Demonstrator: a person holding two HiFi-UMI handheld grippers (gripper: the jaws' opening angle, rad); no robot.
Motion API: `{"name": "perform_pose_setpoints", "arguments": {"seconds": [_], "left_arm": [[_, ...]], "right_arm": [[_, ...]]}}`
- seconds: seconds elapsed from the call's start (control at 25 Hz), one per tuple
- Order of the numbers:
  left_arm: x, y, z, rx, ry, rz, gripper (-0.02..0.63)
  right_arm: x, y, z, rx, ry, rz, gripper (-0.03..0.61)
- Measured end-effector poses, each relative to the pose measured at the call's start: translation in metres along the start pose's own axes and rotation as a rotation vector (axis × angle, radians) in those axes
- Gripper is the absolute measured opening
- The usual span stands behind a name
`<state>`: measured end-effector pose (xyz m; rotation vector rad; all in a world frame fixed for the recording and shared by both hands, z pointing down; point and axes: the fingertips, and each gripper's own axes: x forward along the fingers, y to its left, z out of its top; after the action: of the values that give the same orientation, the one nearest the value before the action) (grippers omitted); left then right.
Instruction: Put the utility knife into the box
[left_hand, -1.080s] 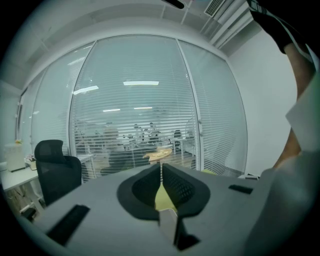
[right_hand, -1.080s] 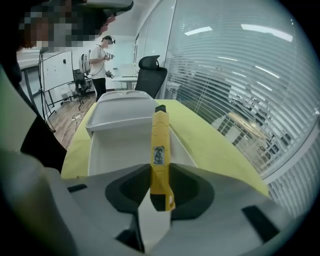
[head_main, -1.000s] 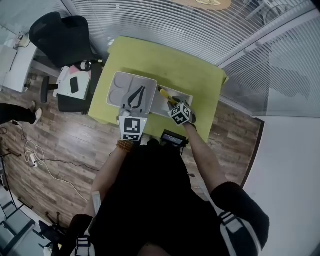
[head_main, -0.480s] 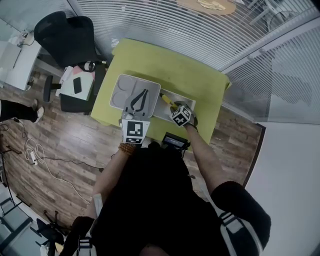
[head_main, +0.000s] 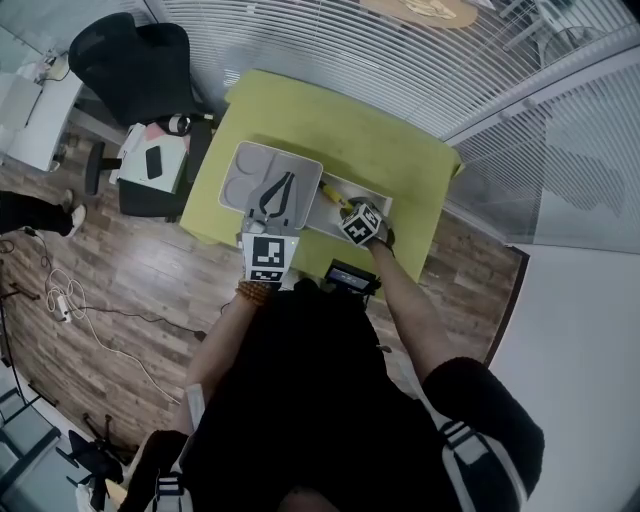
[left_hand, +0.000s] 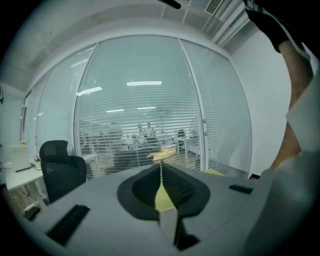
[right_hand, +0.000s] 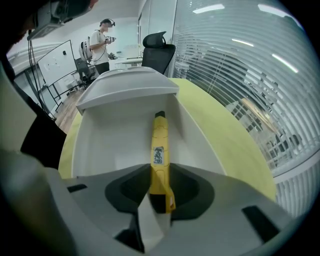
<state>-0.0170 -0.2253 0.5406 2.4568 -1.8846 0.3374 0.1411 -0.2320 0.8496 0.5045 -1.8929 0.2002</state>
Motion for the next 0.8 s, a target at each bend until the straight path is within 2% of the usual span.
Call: {"name": "perform_pose_setpoints", "arguments": {"seconds": [0.48, 0.8], "left_arm": [[0.009, -0.014, 0.001, -0.004, -0.014, -0.041, 0.021], [0.023, -0.020, 0.005, -0.005, -0.026, -0.083, 0.021]], "right_arm": [[-0.001, 0.003, -0.005, -0.005, 0.002, 0.006, 0.138], [-0.018, -0.007, 0.006, 0.015, -0.062, 0.011, 0.144]]}}
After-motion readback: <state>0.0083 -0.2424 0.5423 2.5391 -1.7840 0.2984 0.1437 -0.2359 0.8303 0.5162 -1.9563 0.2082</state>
